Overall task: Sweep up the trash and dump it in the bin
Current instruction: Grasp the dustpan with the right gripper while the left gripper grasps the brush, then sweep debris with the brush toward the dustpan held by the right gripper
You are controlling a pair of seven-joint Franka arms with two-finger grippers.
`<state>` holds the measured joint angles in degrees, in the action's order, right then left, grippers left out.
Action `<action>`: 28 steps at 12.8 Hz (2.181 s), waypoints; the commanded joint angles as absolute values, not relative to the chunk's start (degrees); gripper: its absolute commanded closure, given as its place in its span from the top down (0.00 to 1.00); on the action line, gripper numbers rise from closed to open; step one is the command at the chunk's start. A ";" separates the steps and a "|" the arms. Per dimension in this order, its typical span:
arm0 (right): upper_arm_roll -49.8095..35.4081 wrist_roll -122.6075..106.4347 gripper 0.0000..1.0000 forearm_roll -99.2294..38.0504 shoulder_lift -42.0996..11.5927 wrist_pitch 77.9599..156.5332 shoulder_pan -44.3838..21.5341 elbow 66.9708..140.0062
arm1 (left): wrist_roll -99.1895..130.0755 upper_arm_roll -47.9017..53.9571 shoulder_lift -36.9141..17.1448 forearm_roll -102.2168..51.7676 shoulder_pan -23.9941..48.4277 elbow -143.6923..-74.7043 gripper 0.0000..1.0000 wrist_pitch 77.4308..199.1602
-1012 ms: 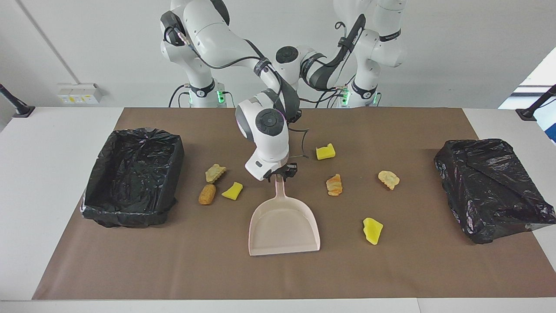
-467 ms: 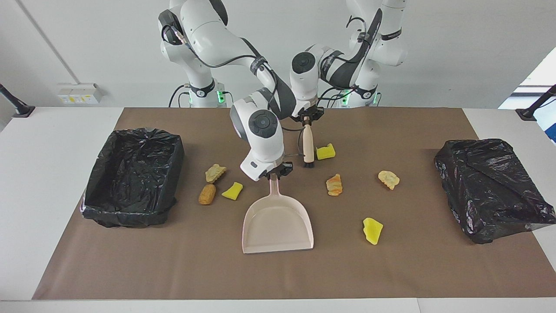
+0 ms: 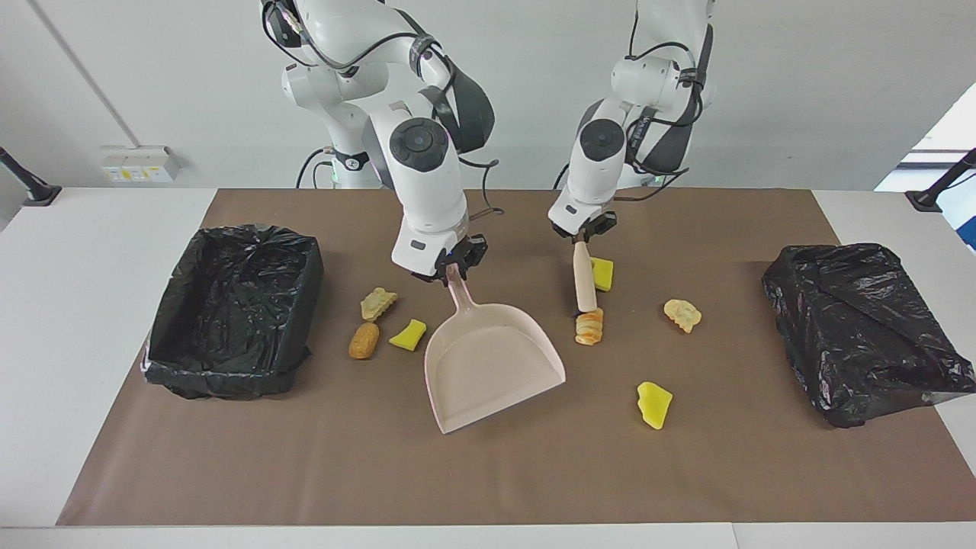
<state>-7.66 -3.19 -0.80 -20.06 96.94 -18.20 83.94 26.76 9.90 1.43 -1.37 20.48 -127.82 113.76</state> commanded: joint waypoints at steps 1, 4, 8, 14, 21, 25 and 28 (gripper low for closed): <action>-8.00 -19.02 0.00 4.21 -14.78 99.13 -17.75 93.84 | 19.54 10.46 2.81 -0.09 14.44 -126.92 0.00 113.21; -8.09 -31.67 0.00 4.75 -14.33 100.46 -17.67 95.18 | 13.82 10.46 4.30 -0.09 8.81 -122.88 0.00 111.45; -8.09 -42.72 0.00 5.27 -14.50 102.73 -18.62 98.33 | 7.91 10.37 5.45 0.00 0.64 -121.55 0.00 108.02; -8.26 -40.25 0.00 5.36 -15.91 111.44 -22.24 103.89 | 9.31 10.28 9.49 2.62 -9.22 -131.73 0.00 110.99; -8.17 -31.64 0.00 12.47 -14.85 110.13 -26.19 105.47 | 27.12 10.90 11.43 2.72 2.16 -139.66 0.00 113.64; -8.17 -31.46 0.00 12.92 -14.85 110.13 -26.19 105.47 | 38.56 10.90 9.76 0.54 11.93 -139.31 0.00 114.87; -8.26 -31.12 0.00 12.83 -14.85 109.95 -26.19 105.47 | 39.73 10.90 7.05 -3.77 16.24 -138.08 0.00 120.04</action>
<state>-7.89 -32.66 11.33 -16.22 110.19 -26.62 103.96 38.89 11.85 8.54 -1.85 13.54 -137.81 116.35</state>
